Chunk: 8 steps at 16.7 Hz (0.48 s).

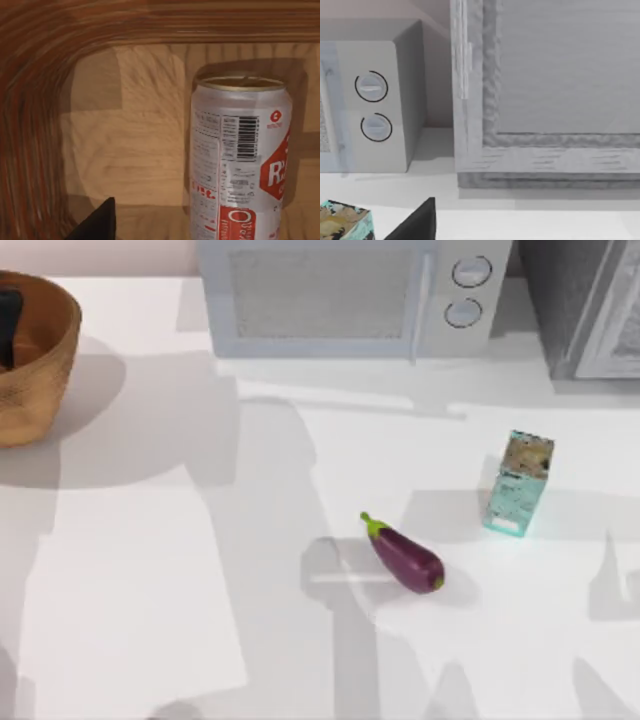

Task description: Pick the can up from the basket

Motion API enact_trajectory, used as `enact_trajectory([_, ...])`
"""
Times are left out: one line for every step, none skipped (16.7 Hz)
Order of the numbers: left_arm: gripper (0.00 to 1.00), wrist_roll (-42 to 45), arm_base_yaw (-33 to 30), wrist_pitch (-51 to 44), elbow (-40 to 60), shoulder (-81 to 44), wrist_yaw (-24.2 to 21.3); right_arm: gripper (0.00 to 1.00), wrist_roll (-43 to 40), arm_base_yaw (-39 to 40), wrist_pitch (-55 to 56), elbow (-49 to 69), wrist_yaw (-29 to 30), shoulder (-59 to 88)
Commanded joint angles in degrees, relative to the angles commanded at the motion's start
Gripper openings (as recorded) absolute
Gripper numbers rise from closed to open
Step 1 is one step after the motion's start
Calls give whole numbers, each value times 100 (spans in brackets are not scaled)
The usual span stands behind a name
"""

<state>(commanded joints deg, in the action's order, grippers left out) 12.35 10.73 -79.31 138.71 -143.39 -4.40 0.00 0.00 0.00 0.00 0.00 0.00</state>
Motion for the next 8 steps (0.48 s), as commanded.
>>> enact_trajectory([100,9,9,-53,97,-99,-3,100,0,0,0,0,0,0])
enact_trajectory([100,13,13,-76,139,-141,-5,100,0,0,0,0,0,0])
enact_trajectory([100,13,13,-76,139,-141,-5,100,0,0,0,0,0,0])
enact_trajectory([100,13,13,-76,139,-141,-5,100,0,0,0,0,0,0])
enact_trajectory([100,13,13,-76,139,-141,-5,100,0,0,0,0,0,0])
enact_trajectory([100,13,13,-76,139,-141,-5,100,0,0,0,0,0,0])
enact_trajectory([100,9,-21,-66,124,-145,-1,100,0,0,0,0,0,0])
enact_trajectory([100,6,-19,-47,106,-146,-1,100,0,0,0,0,0,0])
